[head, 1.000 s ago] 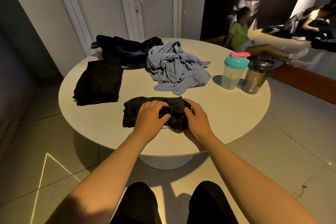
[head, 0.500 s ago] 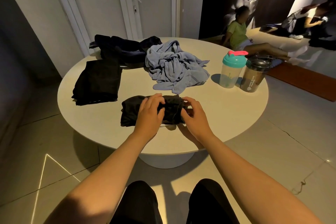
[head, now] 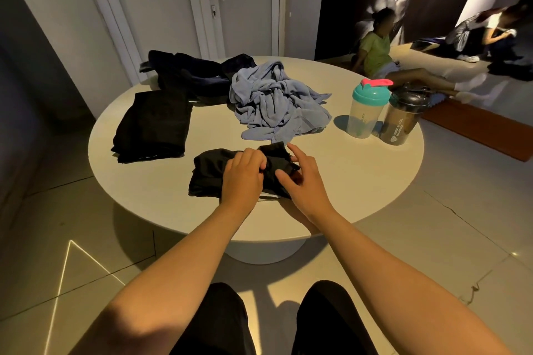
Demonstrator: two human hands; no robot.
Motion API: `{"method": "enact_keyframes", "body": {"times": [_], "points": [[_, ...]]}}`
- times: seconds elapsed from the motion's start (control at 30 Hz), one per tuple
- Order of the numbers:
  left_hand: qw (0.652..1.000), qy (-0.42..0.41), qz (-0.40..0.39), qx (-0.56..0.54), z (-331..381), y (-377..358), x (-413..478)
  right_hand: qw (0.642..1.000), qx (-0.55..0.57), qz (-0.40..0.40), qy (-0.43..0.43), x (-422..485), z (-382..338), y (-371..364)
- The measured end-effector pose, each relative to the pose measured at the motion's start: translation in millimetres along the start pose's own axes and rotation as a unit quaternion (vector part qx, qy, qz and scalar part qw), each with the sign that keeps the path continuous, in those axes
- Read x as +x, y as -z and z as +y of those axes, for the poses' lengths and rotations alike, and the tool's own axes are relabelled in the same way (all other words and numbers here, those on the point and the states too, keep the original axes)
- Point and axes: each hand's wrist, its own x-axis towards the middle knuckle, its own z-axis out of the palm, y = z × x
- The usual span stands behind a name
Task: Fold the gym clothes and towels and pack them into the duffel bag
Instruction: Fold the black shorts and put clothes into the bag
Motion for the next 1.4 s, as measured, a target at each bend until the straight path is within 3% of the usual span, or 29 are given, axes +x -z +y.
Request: {"method": "enact_keyframes", "body": {"times": [0.1, 0.23, 0.4, 0.53, 0.73, 0.83, 0.93, 1.03, 1.13, 1.23, 1.4], "points": [[0.995, -0.060, -0.051, -0.064, -11, -2, -10, 0.999, -0.043, 0.020, 0.008, 4, 10, -3], [0.982, 0.011, -0.092, -0.164, -16, 2, -19, 0.990, -0.127, 0.060, -0.014, 7, 16, -10], [0.995, -0.053, -0.030, -0.080, -18, -3, -13, 0.974, -0.193, 0.111, 0.052, 2, 5, -12], [0.999, -0.014, -0.034, -0.026, -15, -5, -14, 0.939, -0.293, 0.030, 0.176, 1, 10, -15], [0.990, 0.086, -0.073, -0.087, -31, 13, -20, 0.952, -0.279, 0.033, 0.124, 1, 14, -13], [0.983, 0.147, -0.056, -0.095, -33, 15, -21, 0.966, -0.249, 0.023, 0.067, 1, 6, -14], [0.989, 0.136, -0.040, -0.035, -31, 7, -22, 0.957, -0.284, 0.042, 0.028, 11, -10, -15], [0.990, 0.104, -0.074, 0.056, -30, -1, -24, 0.936, -0.328, 0.092, 0.085, 24, -29, -26], [0.986, 0.110, -0.095, 0.079, -31, 1, -24, 0.919, -0.381, -0.011, 0.098, 27, -24, -40], [0.975, 0.173, -0.101, 0.098, -43, 7, -26, 0.912, -0.390, -0.114, -0.052, 18, -4, -39], [0.960, 0.262, -0.095, 0.029, -51, 8, -28, 0.907, -0.389, -0.117, -0.109, 3, 0, -31]]}}
